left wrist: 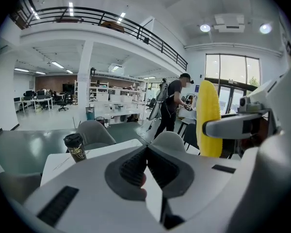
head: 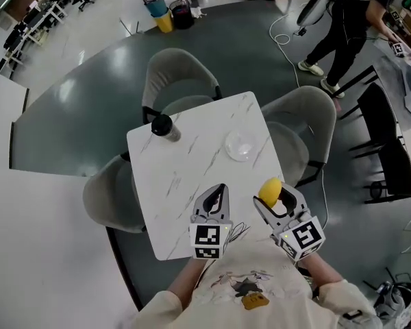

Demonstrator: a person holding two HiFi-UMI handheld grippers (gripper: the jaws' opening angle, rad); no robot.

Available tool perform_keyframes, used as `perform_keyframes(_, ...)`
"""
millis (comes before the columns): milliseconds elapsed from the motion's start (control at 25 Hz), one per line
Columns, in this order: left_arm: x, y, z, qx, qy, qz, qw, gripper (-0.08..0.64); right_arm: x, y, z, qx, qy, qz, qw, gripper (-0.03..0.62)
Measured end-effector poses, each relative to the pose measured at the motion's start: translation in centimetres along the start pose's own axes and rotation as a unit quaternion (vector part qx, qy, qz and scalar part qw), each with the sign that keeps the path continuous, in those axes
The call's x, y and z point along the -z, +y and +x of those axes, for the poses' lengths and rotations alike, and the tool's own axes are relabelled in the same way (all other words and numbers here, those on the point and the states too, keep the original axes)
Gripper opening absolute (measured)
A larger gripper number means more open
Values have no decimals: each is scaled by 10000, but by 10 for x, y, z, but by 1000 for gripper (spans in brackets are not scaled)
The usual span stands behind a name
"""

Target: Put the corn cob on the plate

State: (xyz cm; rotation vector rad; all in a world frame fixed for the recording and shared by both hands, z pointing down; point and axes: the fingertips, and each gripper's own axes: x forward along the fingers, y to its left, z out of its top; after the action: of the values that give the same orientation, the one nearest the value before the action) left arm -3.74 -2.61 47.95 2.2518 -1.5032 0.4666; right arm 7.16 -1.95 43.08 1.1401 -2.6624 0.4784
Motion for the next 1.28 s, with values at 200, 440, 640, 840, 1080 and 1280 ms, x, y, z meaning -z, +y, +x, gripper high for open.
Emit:
perform_keyframes(200, 12, 8, 30, 0, 326, -13, 9995, 6, 15, -35, 28, 34, 240, -41, 9997, 245)
perform_keyframes(440, 30, 30, 65, -74, 583, -47, 9983, 6, 42, -68, 62, 93, 505, 153, 9986, 245)
perform_keyframes(640, 42, 41, 90, -120, 596, -64, 9981, 6, 64, -84, 81, 76, 671, 202, 9975, 245)
perform_keyframes(840, 53, 47, 110, -149, 685, -192, 9974, 6, 85, -100, 99, 97, 868, 268, 9958, 245)
perform_keyframes(1080, 78, 53, 134, -89, 835, -322, 9959, 6, 116, -115, 127, 108, 1131, 350, 9929, 245)
perform_keyframes(1280, 94, 59, 155, -115, 916, -345, 9951, 6, 135, -130, 151, 154, 1254, 379, 9913, 245)
